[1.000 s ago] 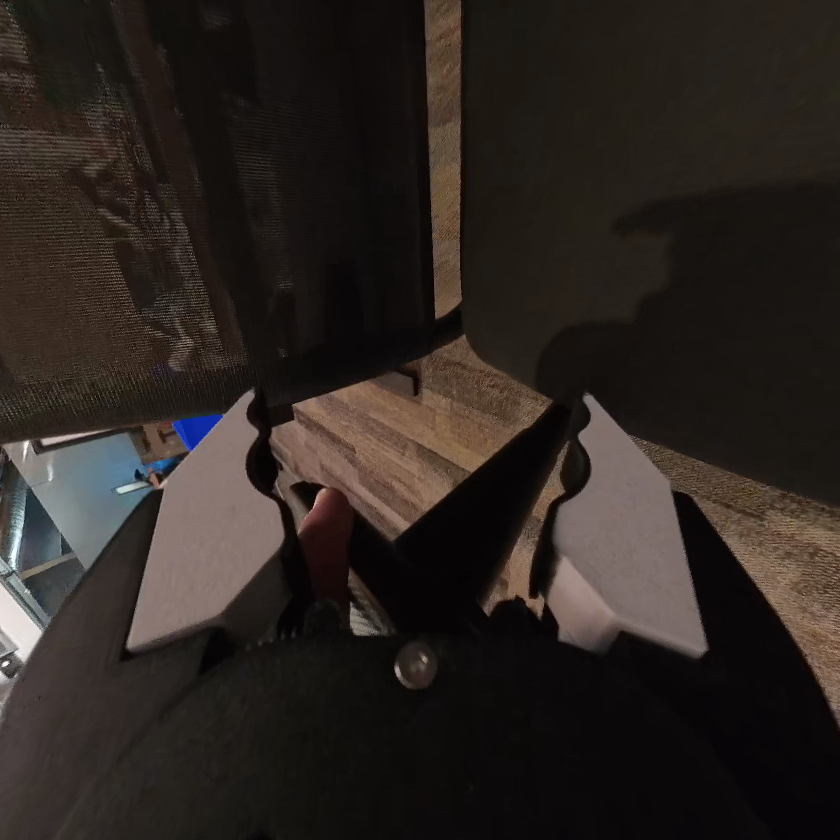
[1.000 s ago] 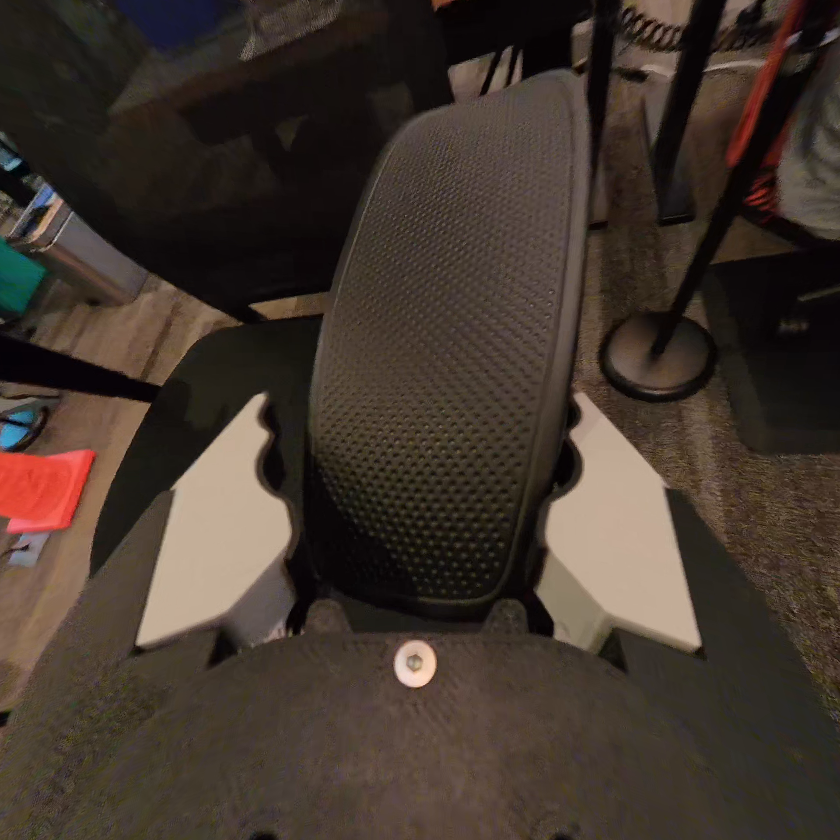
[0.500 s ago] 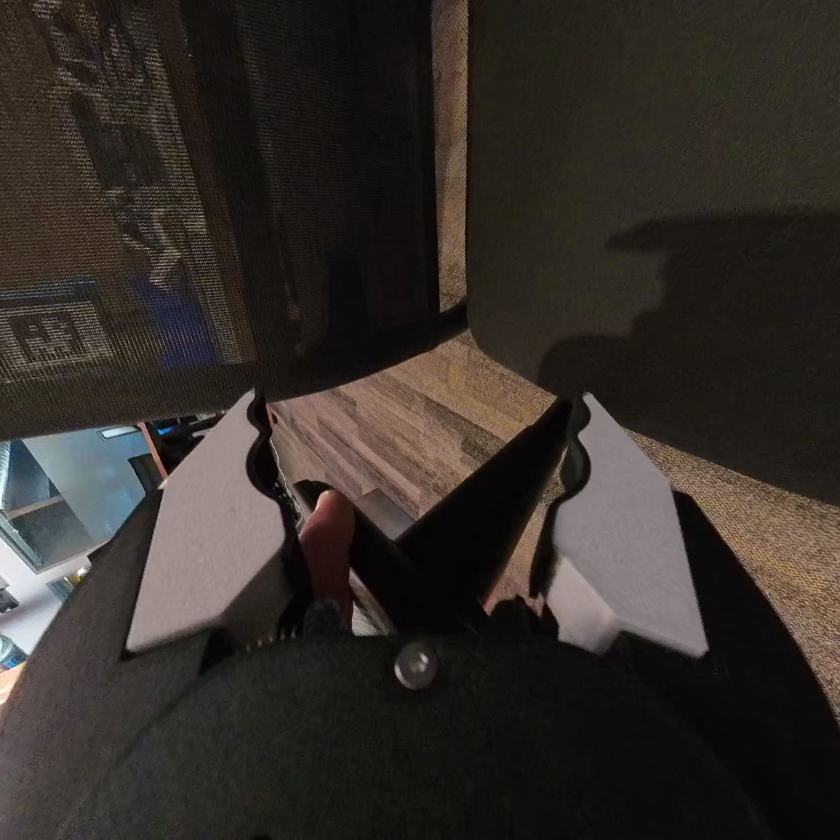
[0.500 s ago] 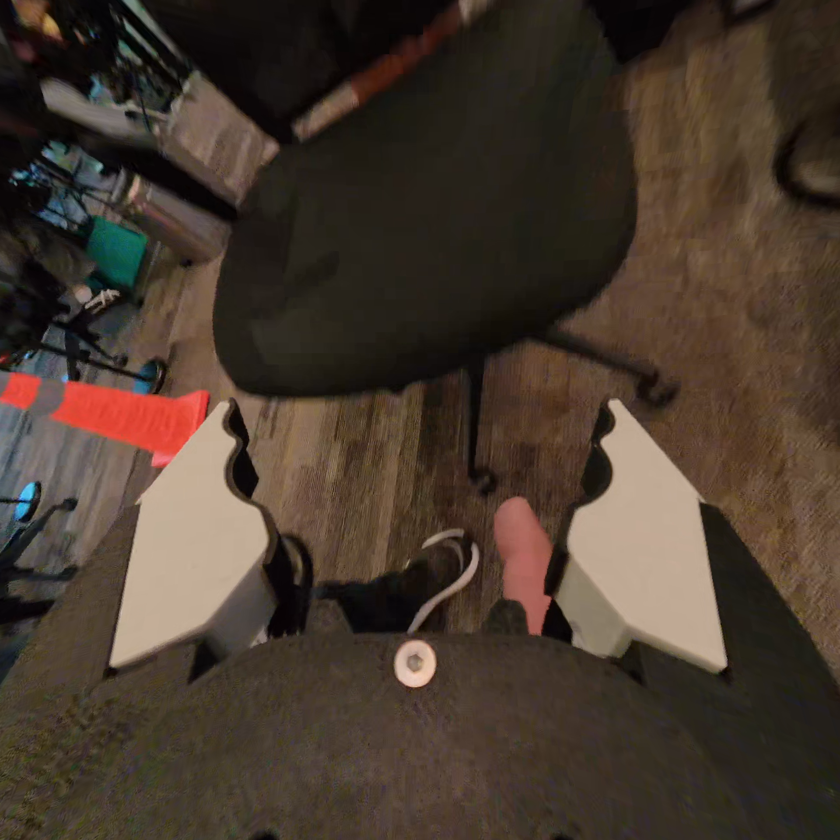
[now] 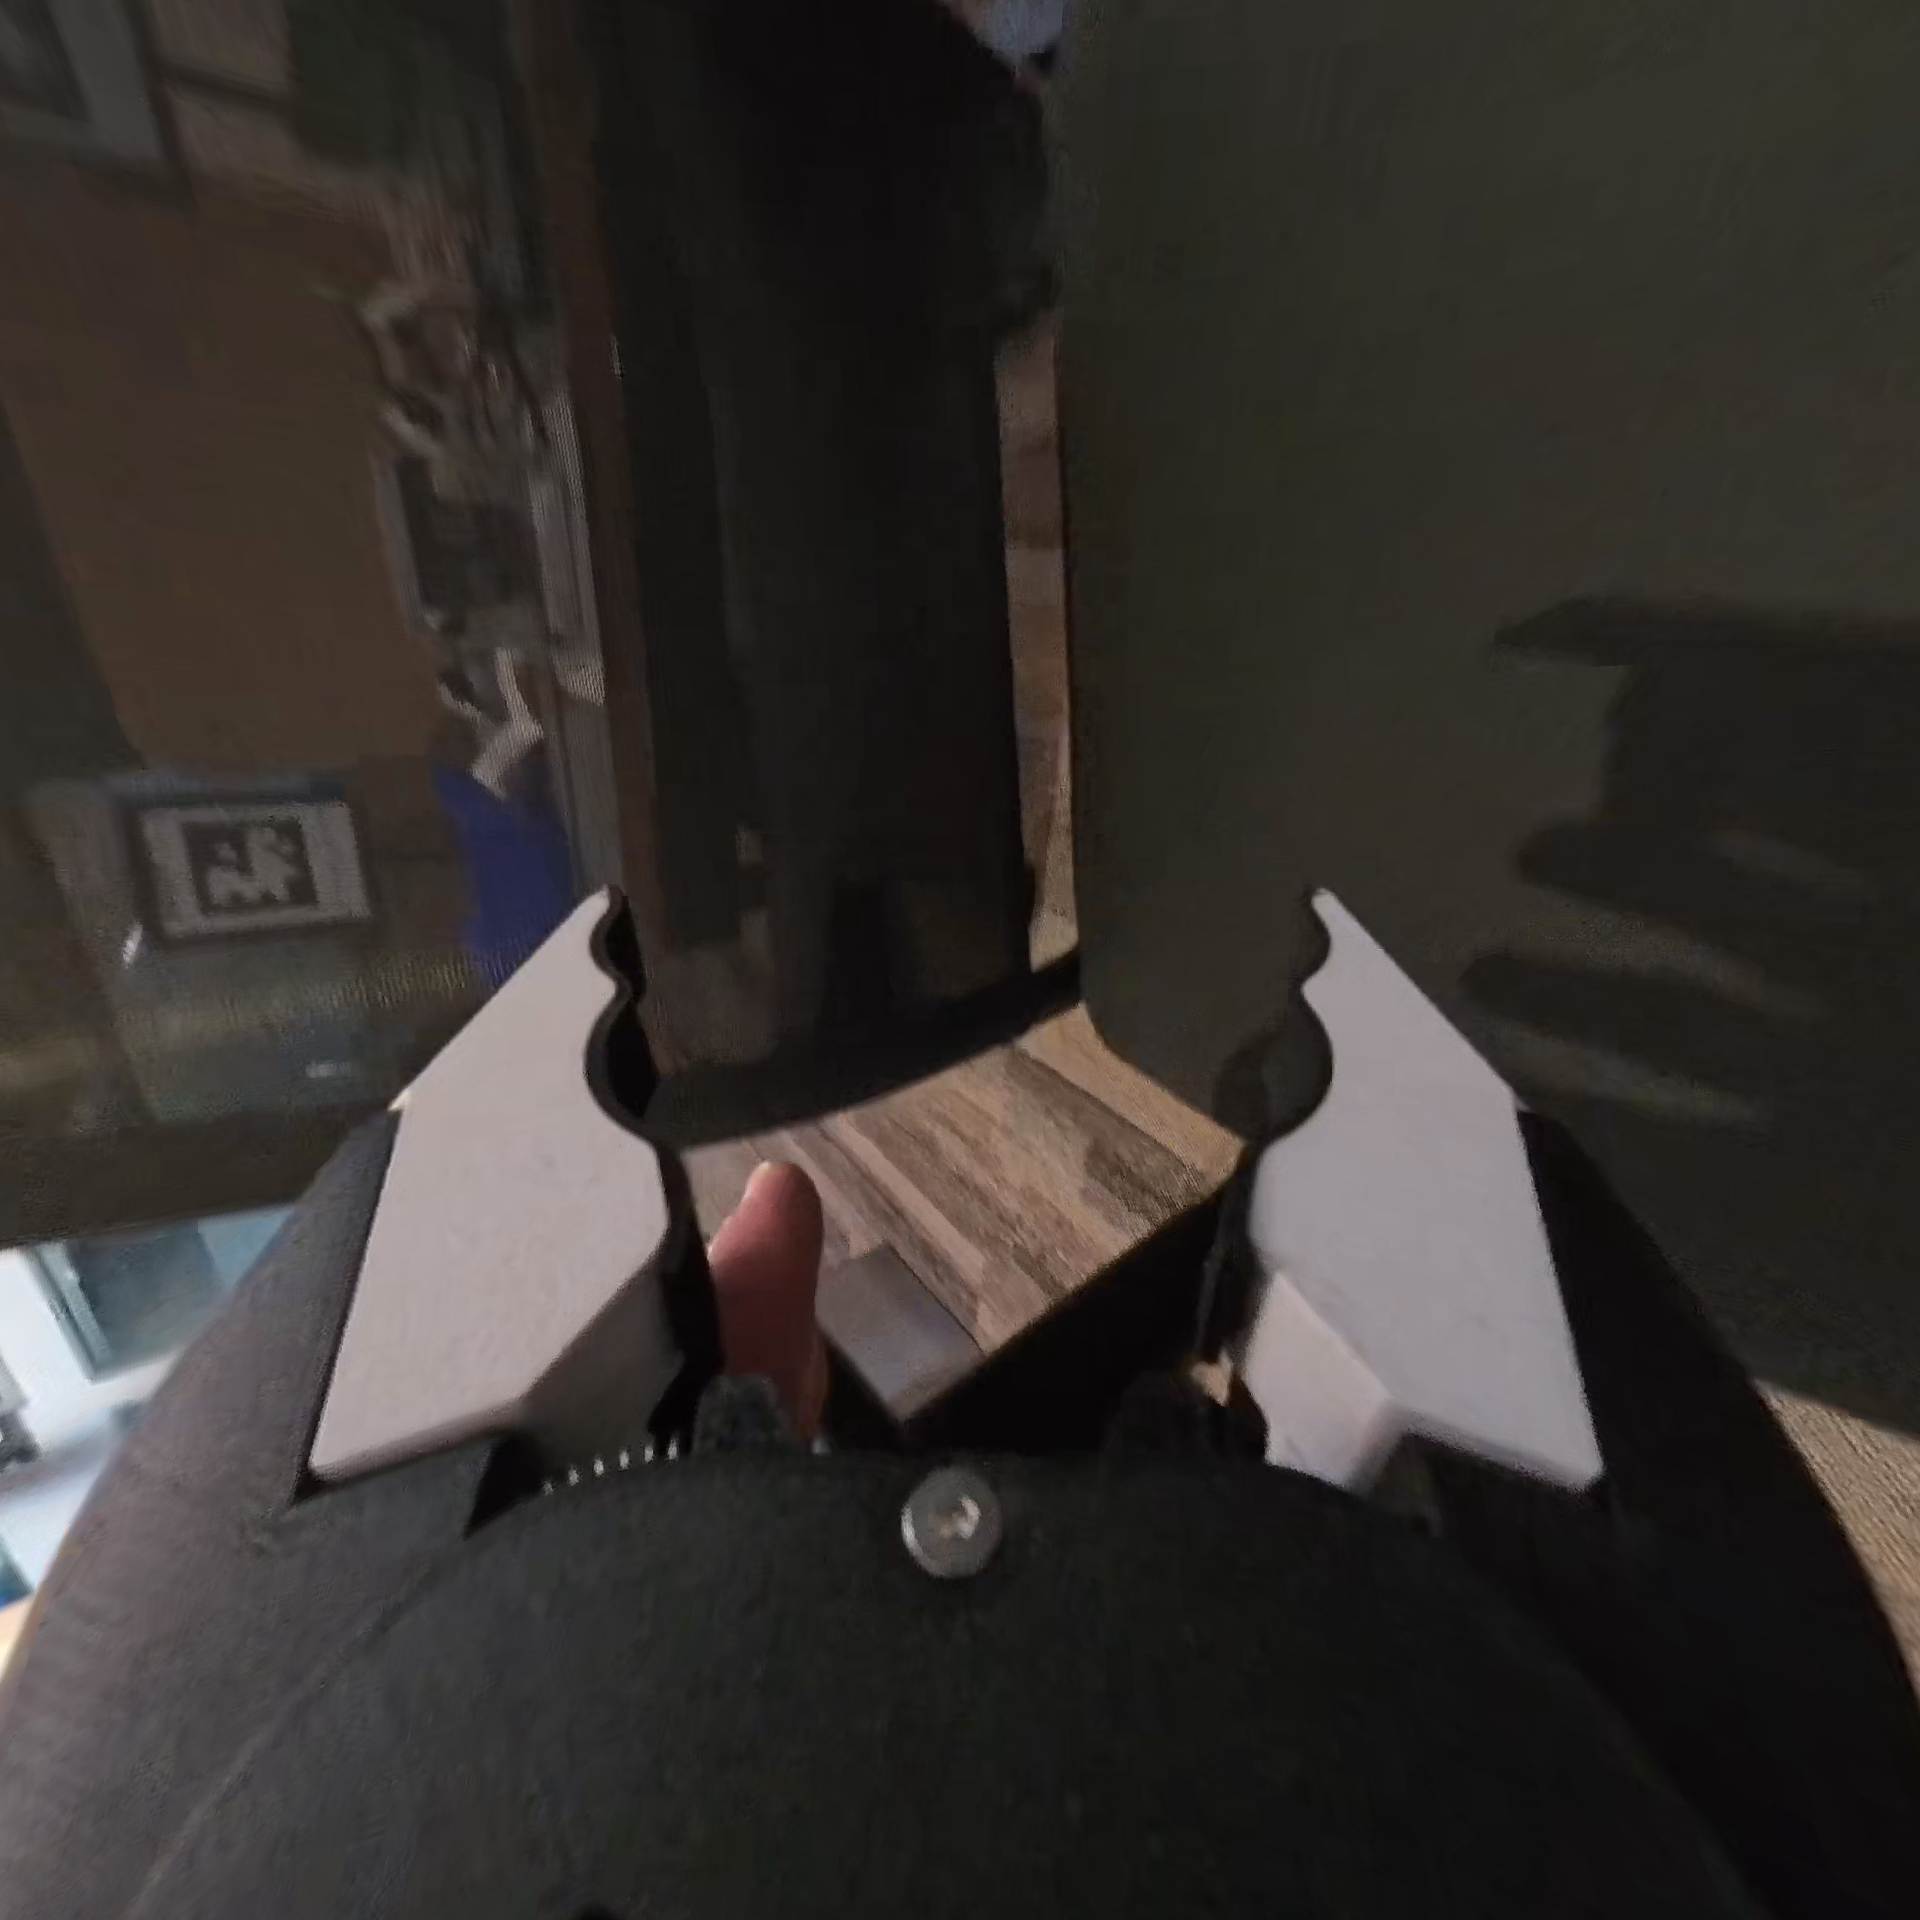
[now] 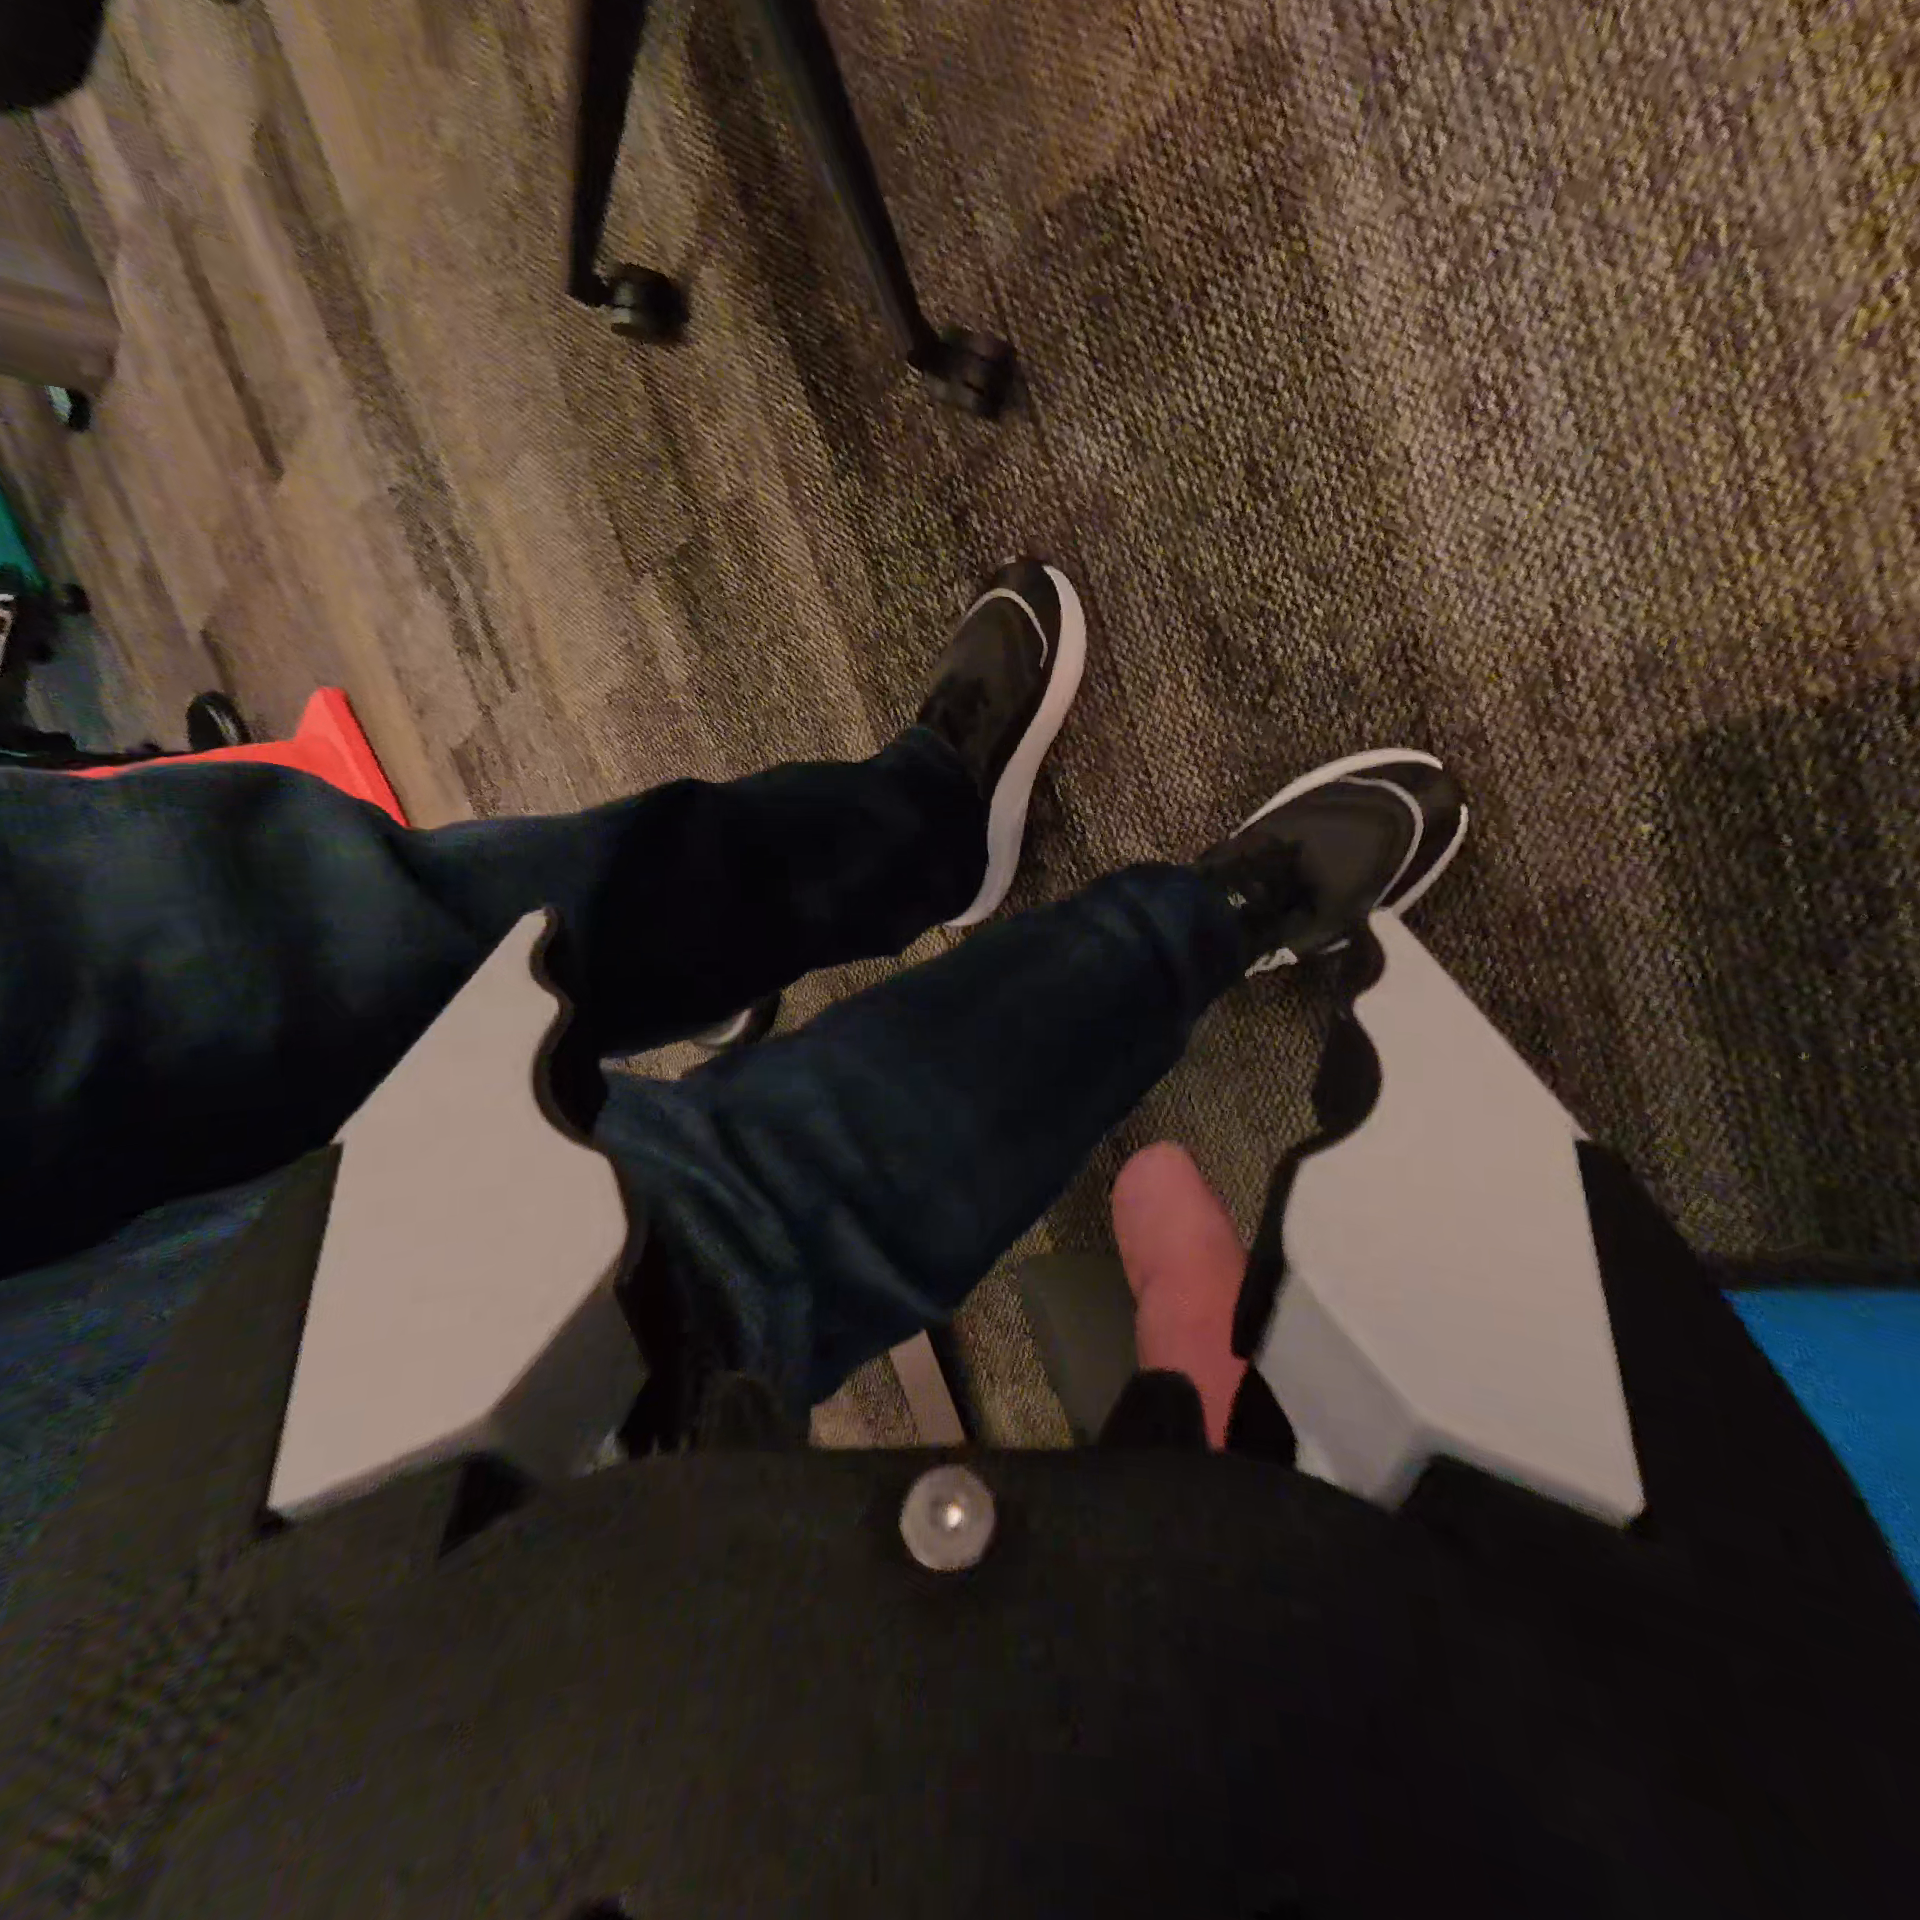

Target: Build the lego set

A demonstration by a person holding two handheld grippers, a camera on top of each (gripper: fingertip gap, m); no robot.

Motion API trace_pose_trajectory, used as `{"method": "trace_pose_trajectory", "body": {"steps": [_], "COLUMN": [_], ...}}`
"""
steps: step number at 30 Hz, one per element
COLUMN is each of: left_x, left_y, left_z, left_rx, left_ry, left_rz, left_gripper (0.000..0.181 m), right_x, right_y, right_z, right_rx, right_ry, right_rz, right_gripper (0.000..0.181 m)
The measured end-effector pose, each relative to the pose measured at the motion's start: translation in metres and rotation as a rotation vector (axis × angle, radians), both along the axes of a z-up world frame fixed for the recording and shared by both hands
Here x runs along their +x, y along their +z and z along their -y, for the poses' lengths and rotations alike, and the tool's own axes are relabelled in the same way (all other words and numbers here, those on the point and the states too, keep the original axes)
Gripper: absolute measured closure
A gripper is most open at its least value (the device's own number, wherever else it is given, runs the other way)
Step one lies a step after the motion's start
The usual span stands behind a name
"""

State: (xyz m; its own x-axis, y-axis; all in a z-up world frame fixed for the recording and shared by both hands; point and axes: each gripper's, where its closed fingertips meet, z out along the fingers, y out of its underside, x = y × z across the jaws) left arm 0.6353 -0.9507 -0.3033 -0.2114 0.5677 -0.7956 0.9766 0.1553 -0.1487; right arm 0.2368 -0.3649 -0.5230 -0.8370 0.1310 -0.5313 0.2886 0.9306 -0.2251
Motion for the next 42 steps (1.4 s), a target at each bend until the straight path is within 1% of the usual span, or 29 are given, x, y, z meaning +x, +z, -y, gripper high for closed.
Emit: {"method": "trace_pose_trajectory", "body": {"steps": [1, 3, 5, 6, 7, 9, 11, 14, 16, 17, 18, 20, 23, 24, 28, 30, 33, 37, 39, 42], "left_x": [-0.019, -0.061, -0.098, -0.121, -0.145, -0.183, -0.217, -0.251, -0.259, -0.257, -0.259, -0.259, -0.262, -0.261, -0.256, -0.252, -0.247, -0.241, -0.236, -0.231], "left_y": [-0.001, -0.006, -0.025, -0.037, -0.052, -0.095, -0.136, -0.188, -0.22, -0.23, -0.232, -0.233, -0.234, -0.235, -0.238, -0.24, -0.243, -0.245, -0.246, -0.248], "left_z": [-0.004, -0.013, -0.026, -0.034, -0.045, -0.066, -0.085, -0.097, -0.1, -0.096, -0.094, -0.09, -0.094, -0.094, -0.097, -0.1, -0.103, -0.108, -0.11, -0.115], "left_rx": [0.003, 0.024, 0.085, 0.127, 0.175, 0.27, 0.35, 0.425, 0.475, 0.454, 0.433, 0.436, 0.44, 0.452, 0.467, 0.468, 0.475, 0.476, 0.473, 0.463], "left_ry": [-0.024, -0.065, -0.083, -0.083, -0.097, -0.131, -0.181, -0.209, -0.167, -0.154, -0.167, -0.126, -0.148, -0.143, -0.147, -0.146, -0.129, -0.126, -0.125, -0.127], "left_rz": [-0.011, -0.092, -0.137, -0.198, -0.26, -0.269, -0.29, -0.294, -0.279, -0.25, -0.244, -0.255, -0.275, -0.272, -0.242, -0.213, -0.186, -0.148, -0.134, -0.111], "left_gripper": [0.061, 0.06, 0.056, 0.056, 0.057, 0.05, 0.051, 0.049, 0.045, 0.042, 0.04, 0.038, 0.045, 0.044, 0.041, 0.038, 0.035, 0.033, 0.033, 0.032], "right_x": [0.0, 0.003, 0.007, 0.008, 0.009, 0.009, 0.005, -0.006, -0.016, -0.021, -0.026, -0.035, -0.046, -0.051, -0.081, -0.098, -0.128, -0.174, -0.2, -0.232], "right_y": [-0.004, -0.01, -0.013, -0.015, -0.016, -0.023, -0.031, -0.045, -0.056, -0.062, -0.068, -0.08, -0.101, -0.109, -0.14, -0.158, -0.192, -0.236, -0.25, -0.261], "right_z": [-0.007, -0.018, -0.024, -0.026, -0.027, -0.031, -0.036, -0.046, -0.054, -0.059, -0.063, -0.072, -0.087, -0.092, -0.111, -0.125, -0.159, -0.219, -0.251, -0.302], "right_rx": [0.012, 0.03, 0.032, 0.032, 0.033, 0.039, 0.044, 0.055, 0.062, 0.066, 0.07, 0.076, 0.088, 0.093, 0.12, 0.14, 0.205, 0.328, 0.381, 0.456], "right_ry": [-0.005, -0.009, -0.012, -0.017, -0.024, -0.035, -0.051, -0.098, -0.14, -0.163, -0.189, -0.235, -0.278, -0.299, -0.401, -0.451, -0.54, -0.678, -0.761, -0.866], "right_rz": [-0.002, 0.007, 0.013, 0.015, 0.018, 0.016, 0.003, -0.011, -0.022, -0.026, -0.028, -0.032, -0.058, -0.065, -0.115, -0.149, -0.225, -0.332, -0.404, -0.516], "right_gripper": [0.043, 0.043, 0.043, 0.043, 0.042, 0.042, 0.042, 0.041, 0.042, 0.042, 0.042, 0.042, 0.041, 0.04, 0.038, 0.041, 0.041, 0.04, 0.04, 0.039]}}
